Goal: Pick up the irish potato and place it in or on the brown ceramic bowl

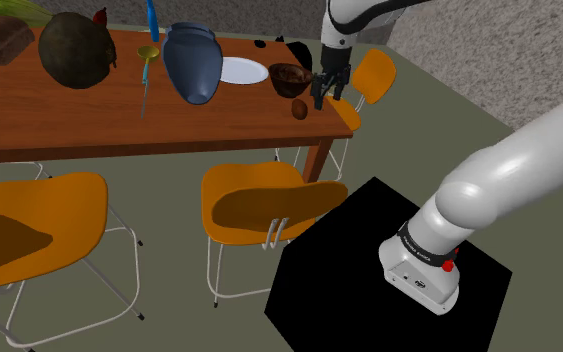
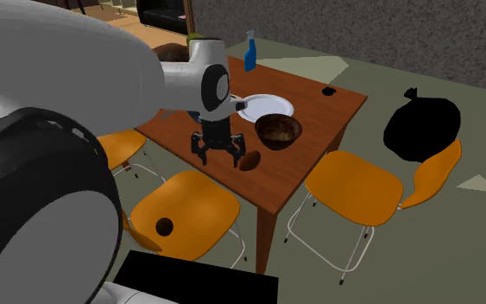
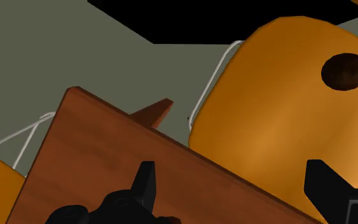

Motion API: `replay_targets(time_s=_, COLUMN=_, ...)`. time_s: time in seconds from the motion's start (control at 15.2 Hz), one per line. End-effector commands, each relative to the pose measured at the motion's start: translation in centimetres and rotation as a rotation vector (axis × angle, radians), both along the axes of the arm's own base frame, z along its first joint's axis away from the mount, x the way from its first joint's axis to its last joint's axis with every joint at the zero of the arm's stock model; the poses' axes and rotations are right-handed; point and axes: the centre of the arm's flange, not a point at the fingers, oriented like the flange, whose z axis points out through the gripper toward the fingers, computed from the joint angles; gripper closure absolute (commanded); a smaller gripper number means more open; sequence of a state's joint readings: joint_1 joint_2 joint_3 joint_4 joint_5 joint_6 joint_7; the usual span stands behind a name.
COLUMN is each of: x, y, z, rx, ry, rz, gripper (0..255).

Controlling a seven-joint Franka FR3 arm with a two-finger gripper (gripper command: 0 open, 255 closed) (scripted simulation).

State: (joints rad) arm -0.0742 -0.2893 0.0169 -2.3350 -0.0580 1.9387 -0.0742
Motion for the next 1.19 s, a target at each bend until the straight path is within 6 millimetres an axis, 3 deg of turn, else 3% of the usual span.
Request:
replay_targets(time_s=0.0, x=1.6, y=-1.0, z=-1.4, rx=-0.006, ry=-0.015, rz=-0.002, gripper=0)
replay_targets(time_s=0.73, x=12.9, y=-5.5, z=-7.1, rx=-0.039, ry=-0.090, rz=-0.013, gripper=0)
replay_targets(time_s=1.12, x=13.3, y=-6.0, z=-9.9, rx=-0.040, ry=-0.093, rz=-0.014, gripper=0)
